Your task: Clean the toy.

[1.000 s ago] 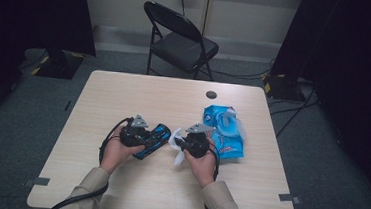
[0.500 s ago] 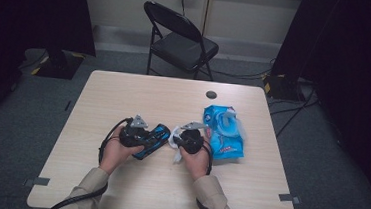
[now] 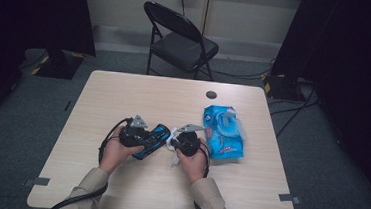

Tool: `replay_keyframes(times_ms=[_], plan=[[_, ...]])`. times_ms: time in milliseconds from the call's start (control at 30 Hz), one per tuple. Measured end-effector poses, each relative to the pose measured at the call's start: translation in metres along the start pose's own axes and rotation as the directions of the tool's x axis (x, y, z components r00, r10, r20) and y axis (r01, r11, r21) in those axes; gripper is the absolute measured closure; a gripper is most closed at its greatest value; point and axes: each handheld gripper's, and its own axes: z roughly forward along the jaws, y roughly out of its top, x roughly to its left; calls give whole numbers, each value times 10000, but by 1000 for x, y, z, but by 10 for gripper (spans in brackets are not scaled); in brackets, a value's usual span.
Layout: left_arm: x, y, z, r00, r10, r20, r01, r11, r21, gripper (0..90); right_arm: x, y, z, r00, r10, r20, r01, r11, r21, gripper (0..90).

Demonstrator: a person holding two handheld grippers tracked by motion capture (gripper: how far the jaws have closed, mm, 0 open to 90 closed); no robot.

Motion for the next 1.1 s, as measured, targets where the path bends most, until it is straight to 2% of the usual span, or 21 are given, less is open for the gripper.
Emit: replay_keyframes(times_ms=[233,567,833,1100], plan=[[0,0,0,10000,-16,-14,16,10000,-8,511,6,-2,-1,9998,-167,-130,168,9999,29,859],[-1,-1,0,10000,-19,-52,19,10000,-51,511,12,-3,-2,9993,-135,-341,137,9999,66,860],[-1,-1,0,10000,-12,-72,11,10000,-34,511,21,-3,0,9975,-362,-611,369,9993,102,861],[-1,0,0,10000,-20,-68,20,10000,-6,511,23,-4,0,9964,-401,-750,410,9991,112,861]])
